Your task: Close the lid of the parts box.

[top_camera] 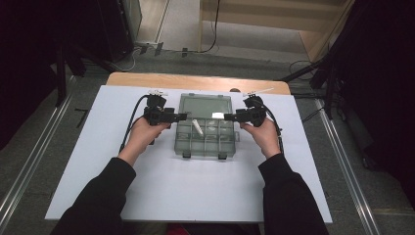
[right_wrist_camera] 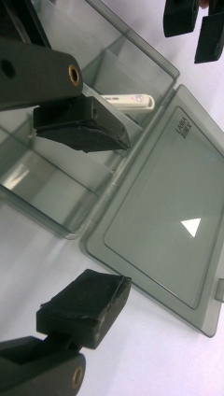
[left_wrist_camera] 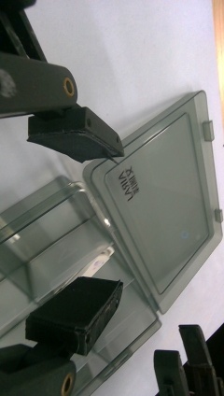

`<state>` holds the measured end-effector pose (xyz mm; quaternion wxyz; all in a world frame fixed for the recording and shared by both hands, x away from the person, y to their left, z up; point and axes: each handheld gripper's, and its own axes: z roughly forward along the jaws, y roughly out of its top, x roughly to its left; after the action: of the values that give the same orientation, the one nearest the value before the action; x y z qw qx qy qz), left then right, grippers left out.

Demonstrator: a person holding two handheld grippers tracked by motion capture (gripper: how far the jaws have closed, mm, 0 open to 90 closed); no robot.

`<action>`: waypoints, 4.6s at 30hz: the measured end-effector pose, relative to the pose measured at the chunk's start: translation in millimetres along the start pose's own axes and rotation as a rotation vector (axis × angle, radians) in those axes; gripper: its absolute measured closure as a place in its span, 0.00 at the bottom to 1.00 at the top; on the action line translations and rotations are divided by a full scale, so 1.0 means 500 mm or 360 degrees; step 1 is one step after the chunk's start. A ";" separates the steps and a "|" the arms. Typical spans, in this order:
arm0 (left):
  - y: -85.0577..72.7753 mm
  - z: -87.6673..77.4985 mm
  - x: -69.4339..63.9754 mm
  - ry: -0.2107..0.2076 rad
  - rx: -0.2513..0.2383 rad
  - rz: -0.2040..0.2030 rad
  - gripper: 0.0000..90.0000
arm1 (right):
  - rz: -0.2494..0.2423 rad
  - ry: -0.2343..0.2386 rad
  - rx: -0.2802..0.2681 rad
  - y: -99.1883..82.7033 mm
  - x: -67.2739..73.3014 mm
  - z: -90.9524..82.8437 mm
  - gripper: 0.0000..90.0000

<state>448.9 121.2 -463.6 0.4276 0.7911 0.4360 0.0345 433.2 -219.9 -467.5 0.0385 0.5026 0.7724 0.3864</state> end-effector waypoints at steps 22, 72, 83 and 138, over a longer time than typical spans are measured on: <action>0.036 0.079 0.022 0.0211 0.0006 -0.0076 0.33 | 0.0060 -0.0121 0.0061 0.033 -0.032 0.071 0.34; 0.019 0.128 0.030 0.0213 0.0022 -0.0231 0.33 | 0.0274 -0.0092 0.0133 0.023 -0.030 0.102 0.40; 0.023 0.119 0.032 0.0209 -0.0035 -0.0212 0.42 | 0.0225 -0.0121 0.0105 0.023 -0.025 0.094 0.46; 0.040 0.027 0.003 0.0110 -0.0197 -0.0051 0.66 | 0.0016 -0.0042 -0.0155 0.029 -0.007 0.005 0.59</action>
<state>468.9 108.6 -458.6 0.4608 0.7545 0.4601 0.0819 447.1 -218.2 -461.1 0.0712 0.5091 0.7496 0.4169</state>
